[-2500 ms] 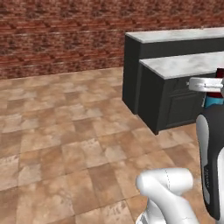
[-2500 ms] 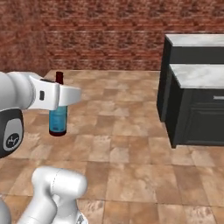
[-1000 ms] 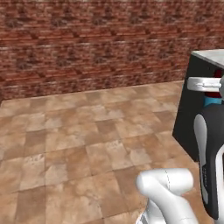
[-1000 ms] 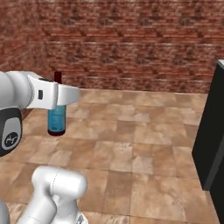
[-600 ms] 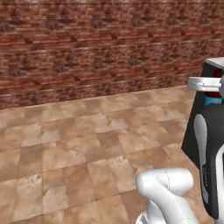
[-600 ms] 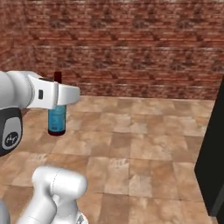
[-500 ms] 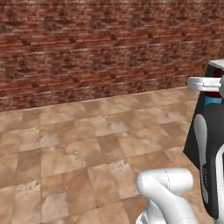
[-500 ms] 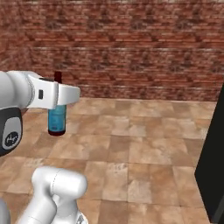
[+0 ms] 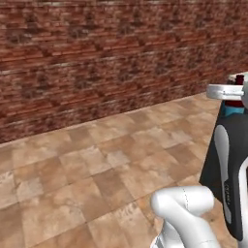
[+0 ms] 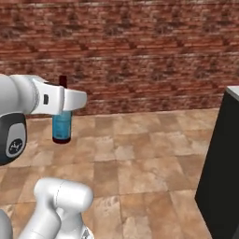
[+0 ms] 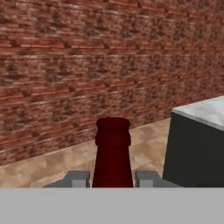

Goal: Get the candle and the beer from the cabinet and move them to the dining counter.

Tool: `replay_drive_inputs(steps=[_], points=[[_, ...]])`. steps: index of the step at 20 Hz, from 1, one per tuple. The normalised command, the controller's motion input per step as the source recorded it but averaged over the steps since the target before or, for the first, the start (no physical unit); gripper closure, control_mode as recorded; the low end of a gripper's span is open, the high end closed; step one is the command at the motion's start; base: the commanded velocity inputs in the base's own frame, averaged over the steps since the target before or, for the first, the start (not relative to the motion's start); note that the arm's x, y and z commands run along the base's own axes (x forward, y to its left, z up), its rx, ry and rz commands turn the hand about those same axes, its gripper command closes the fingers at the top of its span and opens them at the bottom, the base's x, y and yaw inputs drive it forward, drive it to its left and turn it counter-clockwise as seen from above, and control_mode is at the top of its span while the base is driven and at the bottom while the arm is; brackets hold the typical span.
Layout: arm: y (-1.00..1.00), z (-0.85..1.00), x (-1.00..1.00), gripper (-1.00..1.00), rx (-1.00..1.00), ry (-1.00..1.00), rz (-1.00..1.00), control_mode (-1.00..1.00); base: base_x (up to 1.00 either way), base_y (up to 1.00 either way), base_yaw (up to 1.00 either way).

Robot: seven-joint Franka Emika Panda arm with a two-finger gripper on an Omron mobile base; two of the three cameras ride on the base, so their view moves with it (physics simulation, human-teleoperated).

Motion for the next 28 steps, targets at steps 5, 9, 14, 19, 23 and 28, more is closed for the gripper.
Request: replay_drive_inputs(steps=[5,9,14,19,23,28], points=[[0.00,0.00,0.00,1.00,0.00,0.00,0.00,1.00,0.66,0.56,-0.66],[0.00,0.00,0.00,1.00,0.00,0.00,0.00,1.00,0.50,0.61,-0.69],[0.00,0.00,0.00,1.00,0.00,0.00,0.00,1.00,0.16,0.55,-0.78],[0.00,0.00,0.00,1.00,0.00,0.00,0.00,1.00,-0.01,0.57,-0.72],[0.00,0.00,0.00,1.00,0.00,0.00,0.00,1.00,-0.24,0.84,-0.69],[0.00,0.00,0.00,1.00,0.00,0.00,0.00,1.00,-0.25,0.91,-0.66]])
